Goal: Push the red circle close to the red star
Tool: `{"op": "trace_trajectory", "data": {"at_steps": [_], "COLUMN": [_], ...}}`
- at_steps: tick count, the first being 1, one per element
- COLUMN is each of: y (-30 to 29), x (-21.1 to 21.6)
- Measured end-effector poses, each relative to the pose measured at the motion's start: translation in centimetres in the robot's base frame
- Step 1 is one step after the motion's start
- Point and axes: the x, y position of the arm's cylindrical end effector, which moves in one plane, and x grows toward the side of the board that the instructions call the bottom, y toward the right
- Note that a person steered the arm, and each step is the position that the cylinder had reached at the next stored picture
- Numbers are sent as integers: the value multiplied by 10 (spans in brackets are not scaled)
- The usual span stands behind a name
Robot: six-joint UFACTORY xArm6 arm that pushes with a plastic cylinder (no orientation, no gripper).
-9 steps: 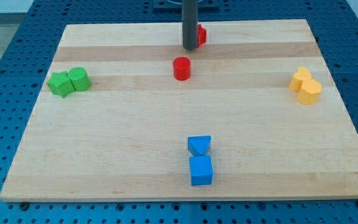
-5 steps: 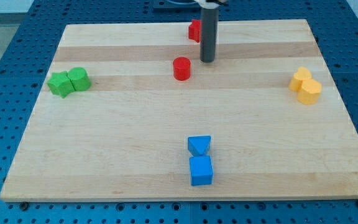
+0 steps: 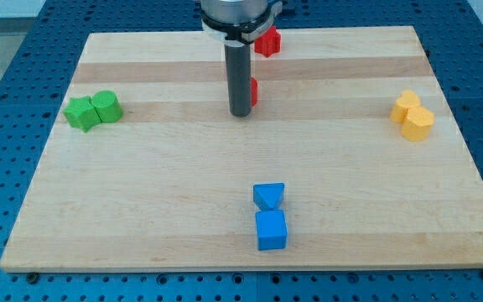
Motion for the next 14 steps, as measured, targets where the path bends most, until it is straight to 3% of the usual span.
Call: {"op": "trace_trajectory", "data": {"at_steps": [6,8,14], "y": [3,-40,-9], "x": [-92,-92,-120]}}
